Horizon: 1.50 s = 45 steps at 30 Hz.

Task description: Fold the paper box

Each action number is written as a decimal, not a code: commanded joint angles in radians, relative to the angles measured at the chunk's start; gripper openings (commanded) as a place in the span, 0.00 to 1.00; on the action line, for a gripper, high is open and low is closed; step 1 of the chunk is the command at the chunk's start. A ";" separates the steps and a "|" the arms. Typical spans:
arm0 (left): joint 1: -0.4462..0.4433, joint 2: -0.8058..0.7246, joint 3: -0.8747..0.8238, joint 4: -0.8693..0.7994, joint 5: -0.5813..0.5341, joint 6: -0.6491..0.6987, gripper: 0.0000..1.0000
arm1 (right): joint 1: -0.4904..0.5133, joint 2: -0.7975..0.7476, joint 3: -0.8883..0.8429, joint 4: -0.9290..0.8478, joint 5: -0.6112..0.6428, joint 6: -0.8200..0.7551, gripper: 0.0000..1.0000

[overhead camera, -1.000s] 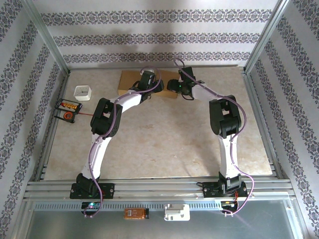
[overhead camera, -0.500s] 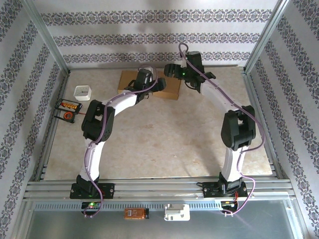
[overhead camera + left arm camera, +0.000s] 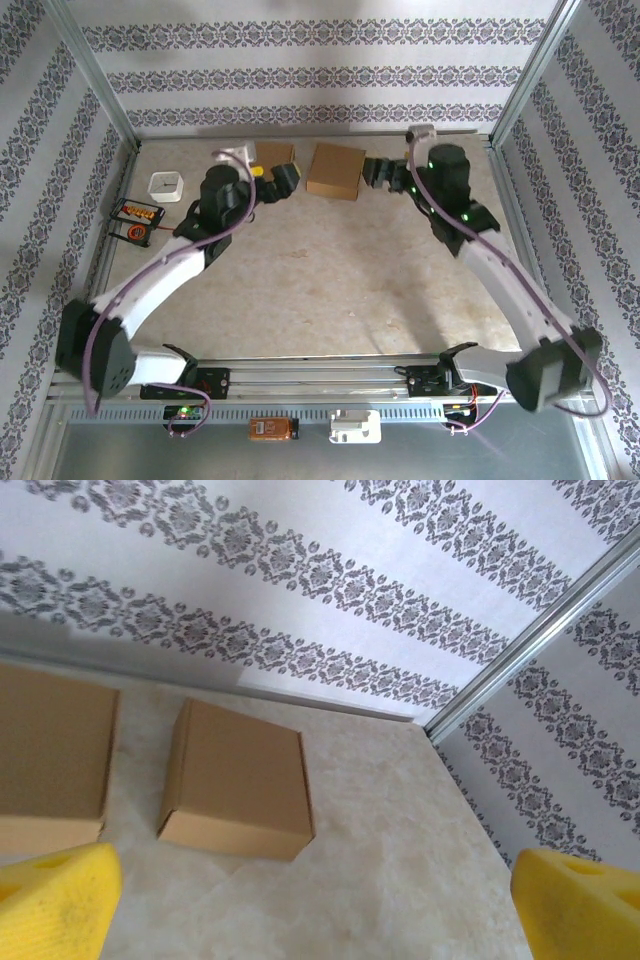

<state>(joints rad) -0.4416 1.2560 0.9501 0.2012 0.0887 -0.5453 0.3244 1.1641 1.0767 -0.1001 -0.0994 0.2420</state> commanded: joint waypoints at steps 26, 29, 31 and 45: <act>-0.083 -0.530 -0.621 0.056 -0.536 0.601 0.99 | -0.318 0.394 -0.726 1.179 0.036 -0.220 0.98; -0.072 -0.537 -0.676 0.113 -0.590 0.639 0.99 | -0.321 0.348 -0.705 1.025 -0.022 -0.247 0.98; -0.046 -0.510 -0.706 0.165 -0.618 0.668 0.99 | -0.324 0.374 -0.709 1.074 0.090 -0.201 0.98; 0.368 -0.025 -0.683 0.549 -0.224 0.519 0.99 | -0.298 0.361 -0.702 1.042 0.163 -0.214 0.98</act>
<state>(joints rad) -0.1047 1.1862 0.2302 0.5983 -0.2592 0.0189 0.0238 1.5280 0.3580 0.8963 0.0486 0.0227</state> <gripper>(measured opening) 0.993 0.982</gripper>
